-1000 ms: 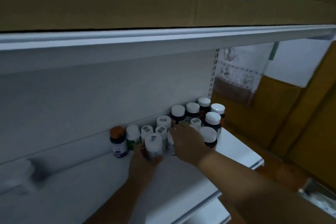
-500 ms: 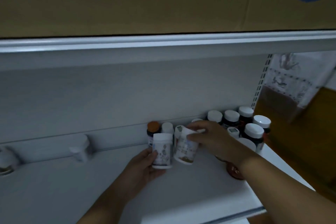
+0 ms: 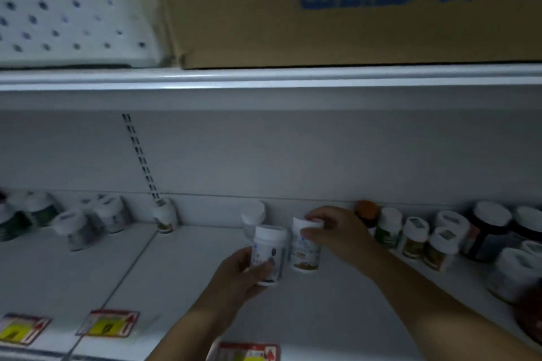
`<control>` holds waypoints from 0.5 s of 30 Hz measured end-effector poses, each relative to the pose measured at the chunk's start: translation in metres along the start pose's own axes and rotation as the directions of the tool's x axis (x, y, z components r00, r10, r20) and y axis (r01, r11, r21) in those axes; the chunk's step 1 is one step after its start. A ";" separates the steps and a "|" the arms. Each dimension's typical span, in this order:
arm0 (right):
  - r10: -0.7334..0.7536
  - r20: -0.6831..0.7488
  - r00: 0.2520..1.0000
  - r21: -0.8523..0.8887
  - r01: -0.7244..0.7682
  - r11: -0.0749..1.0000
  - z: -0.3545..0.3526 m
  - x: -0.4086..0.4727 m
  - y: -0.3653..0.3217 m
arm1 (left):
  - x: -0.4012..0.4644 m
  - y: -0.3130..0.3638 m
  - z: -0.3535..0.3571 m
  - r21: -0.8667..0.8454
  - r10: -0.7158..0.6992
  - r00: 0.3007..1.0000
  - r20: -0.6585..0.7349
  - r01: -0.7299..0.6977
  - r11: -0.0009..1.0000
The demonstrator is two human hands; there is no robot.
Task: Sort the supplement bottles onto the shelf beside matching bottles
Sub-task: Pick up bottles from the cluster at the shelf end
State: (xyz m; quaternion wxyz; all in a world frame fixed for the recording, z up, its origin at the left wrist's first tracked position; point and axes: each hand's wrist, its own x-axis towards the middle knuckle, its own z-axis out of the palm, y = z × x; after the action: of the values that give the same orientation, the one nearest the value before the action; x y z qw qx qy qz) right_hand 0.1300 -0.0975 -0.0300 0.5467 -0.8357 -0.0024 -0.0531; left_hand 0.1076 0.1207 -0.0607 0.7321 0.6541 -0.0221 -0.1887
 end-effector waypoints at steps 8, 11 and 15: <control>-0.047 -0.213 0.976 -0.352 -0.032 0.936 0.082 0.050 0.008 | 0.010 0.006 -0.104 0.195 0.134 0.968 -0.213 -0.093 0.976; -0.116 -0.237 0.965 -0.353 0.026 0.935 0.094 0.051 0.020 | 0.016 0.007 -0.122 0.206 0.123 0.978 -0.170 -0.087 0.975; -0.181 -0.326 0.928 -0.456 0.013 0.890 0.098 0.041 0.016 | 0.017 0.005 -0.133 0.165 0.082 0.990 -0.117 -0.062 0.984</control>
State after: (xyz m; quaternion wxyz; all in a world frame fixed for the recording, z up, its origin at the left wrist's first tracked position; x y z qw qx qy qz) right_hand 0.1803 -0.0165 -0.0797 0.3280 -0.9133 0.0673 -0.2318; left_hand 0.1620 0.2423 -0.0784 0.6834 0.7202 -0.0157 -0.1189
